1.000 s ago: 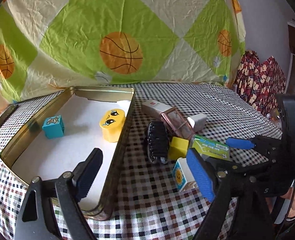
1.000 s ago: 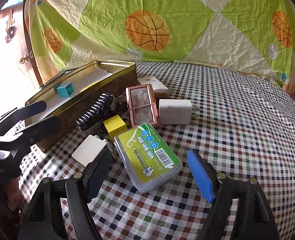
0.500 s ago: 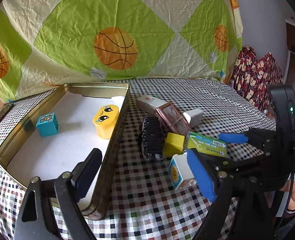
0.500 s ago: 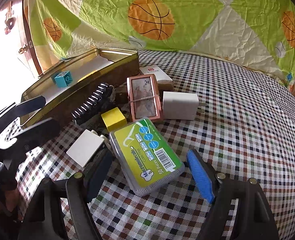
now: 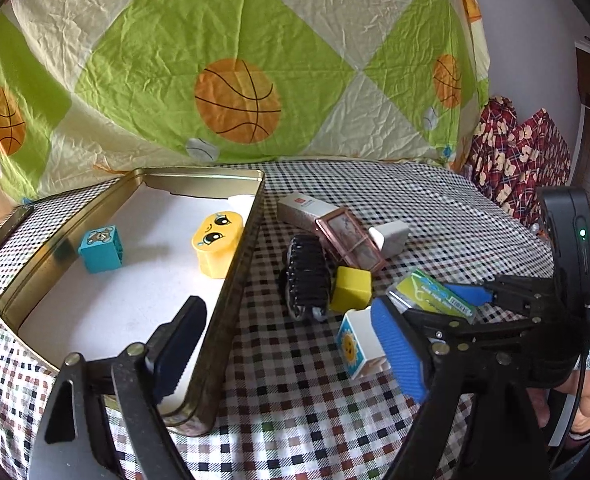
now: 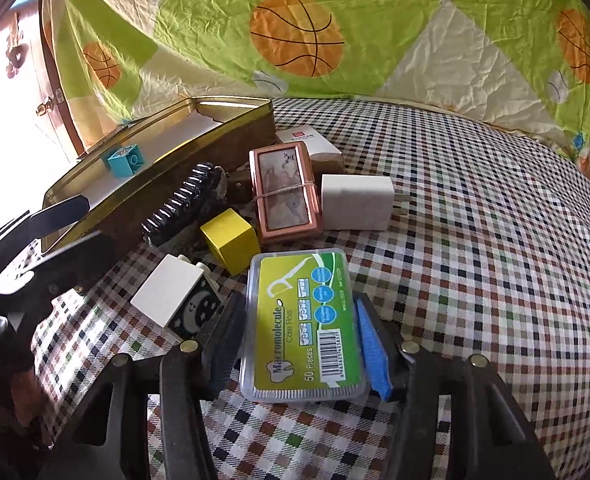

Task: Organize rigid objects
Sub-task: 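Grasp green-labelled floss box with right tool while left tool approaches white block, then close left tool on the white block and lift it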

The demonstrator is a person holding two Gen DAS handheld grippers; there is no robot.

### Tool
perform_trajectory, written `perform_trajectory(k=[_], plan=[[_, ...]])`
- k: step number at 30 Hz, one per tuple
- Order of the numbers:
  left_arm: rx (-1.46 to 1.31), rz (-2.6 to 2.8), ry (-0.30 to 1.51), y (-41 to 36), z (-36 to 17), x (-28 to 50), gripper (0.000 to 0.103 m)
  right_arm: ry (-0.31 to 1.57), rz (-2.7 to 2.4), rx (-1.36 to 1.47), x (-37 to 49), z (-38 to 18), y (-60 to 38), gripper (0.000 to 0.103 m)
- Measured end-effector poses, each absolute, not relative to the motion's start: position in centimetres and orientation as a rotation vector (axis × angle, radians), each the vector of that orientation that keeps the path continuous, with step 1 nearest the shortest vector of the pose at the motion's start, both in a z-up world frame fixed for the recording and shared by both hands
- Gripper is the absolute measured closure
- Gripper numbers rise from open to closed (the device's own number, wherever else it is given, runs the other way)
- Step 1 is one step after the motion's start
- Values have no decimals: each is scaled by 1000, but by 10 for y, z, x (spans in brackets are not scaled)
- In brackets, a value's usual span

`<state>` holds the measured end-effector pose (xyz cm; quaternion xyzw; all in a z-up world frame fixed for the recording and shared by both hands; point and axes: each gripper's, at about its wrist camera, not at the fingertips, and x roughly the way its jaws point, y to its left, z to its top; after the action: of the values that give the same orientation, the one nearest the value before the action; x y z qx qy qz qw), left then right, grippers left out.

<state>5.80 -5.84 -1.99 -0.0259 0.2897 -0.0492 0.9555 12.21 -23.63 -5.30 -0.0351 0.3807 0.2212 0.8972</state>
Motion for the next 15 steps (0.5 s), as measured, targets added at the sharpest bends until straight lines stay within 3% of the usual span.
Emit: perform_trajectory(k=[5,9,15], plan=[[-31,-103,573,-68,-17,51,17,753,411,-17,117,-50,-249,47],[-7,-151,611,-86,-22,53,26,742,394,-21,115,-50,-248,47],[43,-178,662,-105,-30,61,27,740,378,7,116,-51,-255,47]])
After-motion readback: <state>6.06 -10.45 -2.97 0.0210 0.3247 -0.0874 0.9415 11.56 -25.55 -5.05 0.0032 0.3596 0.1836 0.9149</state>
